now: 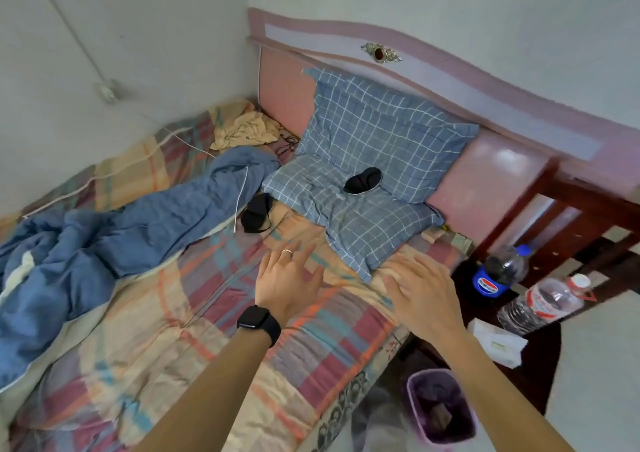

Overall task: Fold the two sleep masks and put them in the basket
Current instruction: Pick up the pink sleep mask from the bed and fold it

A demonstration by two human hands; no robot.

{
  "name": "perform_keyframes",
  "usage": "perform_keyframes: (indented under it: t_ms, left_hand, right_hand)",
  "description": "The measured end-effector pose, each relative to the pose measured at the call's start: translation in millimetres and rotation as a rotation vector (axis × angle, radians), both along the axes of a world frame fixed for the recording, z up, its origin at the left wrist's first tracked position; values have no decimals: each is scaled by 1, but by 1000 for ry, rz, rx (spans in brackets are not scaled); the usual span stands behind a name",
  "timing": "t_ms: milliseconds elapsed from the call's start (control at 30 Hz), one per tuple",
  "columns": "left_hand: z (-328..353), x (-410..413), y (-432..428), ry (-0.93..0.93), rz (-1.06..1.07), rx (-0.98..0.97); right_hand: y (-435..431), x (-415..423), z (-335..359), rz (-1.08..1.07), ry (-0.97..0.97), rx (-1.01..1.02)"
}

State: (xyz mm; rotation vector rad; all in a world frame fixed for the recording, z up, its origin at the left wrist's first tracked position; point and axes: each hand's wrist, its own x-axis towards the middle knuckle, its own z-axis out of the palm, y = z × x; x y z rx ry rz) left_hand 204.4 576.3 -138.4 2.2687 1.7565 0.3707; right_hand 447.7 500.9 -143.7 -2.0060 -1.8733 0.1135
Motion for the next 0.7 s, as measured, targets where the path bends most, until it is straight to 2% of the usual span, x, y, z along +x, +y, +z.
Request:
perform_keyframes:
  t_ms: [267, 467, 600, 700]
  left_hand:
    - [-69, 73, 187, 42, 124, -181]
    - [-163, 123, 308, 98, 89, -326]
    - [-237, 159, 351, 216, -33, -395]
    - [-288, 181, 362, 228, -91, -474]
  right_hand:
    - [232, 82, -78, 122, 68, -303]
    - [399, 137, -165, 205, -41, -421]
    - [496, 157, -223, 291, -303, -460]
    - [551, 161, -259, 317, -512, -458]
